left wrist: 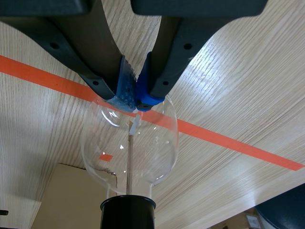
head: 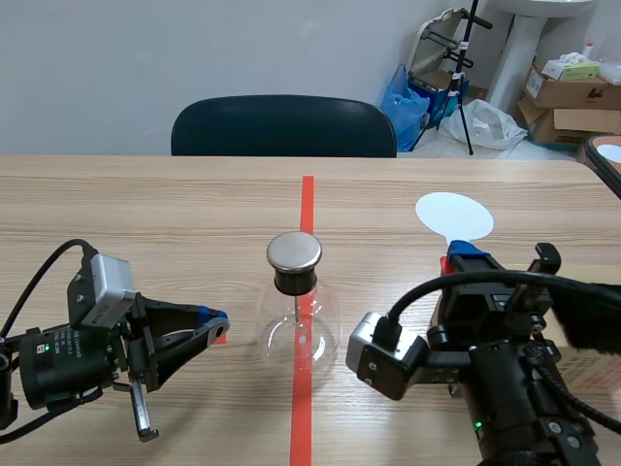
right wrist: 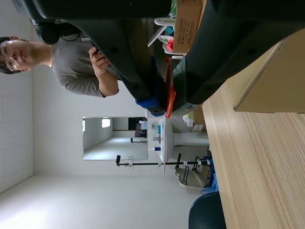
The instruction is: Do the electroscope experiment
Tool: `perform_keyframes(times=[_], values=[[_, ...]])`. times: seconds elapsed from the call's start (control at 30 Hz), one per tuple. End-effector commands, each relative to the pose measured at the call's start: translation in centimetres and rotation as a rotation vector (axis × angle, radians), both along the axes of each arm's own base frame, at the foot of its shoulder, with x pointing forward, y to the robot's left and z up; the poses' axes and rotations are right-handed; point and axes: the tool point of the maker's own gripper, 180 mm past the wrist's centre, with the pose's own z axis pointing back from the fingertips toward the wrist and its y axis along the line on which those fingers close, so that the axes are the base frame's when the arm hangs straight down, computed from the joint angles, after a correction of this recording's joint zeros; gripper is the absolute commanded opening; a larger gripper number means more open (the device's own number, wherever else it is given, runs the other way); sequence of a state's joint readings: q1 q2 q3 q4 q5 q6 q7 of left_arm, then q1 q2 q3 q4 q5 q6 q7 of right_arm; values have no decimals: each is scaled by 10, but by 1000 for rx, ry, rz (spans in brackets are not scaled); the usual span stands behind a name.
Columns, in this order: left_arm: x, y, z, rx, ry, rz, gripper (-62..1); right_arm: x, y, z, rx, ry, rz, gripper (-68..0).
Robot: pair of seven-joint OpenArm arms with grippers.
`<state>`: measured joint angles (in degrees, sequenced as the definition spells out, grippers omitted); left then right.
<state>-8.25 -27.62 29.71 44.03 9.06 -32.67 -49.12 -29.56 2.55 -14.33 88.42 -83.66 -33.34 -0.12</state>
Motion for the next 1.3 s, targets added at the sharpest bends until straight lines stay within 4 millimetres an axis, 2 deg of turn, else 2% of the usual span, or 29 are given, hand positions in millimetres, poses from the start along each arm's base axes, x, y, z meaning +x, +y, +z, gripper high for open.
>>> perform_keyframes(times=[0.0, 1.03, 1.27], values=[[3, -4, 10, -29, -24, -3, -579, 1, -3, 3, -5, -14, -7, -662], [3, -4, 9, -26, -23, -3, -579, 1, -3, 3, -5, -13, -7, -662], [3, -4, 9, -26, -23, -3, -579, 1, -2, -10, -17, 57, 1, -662]])
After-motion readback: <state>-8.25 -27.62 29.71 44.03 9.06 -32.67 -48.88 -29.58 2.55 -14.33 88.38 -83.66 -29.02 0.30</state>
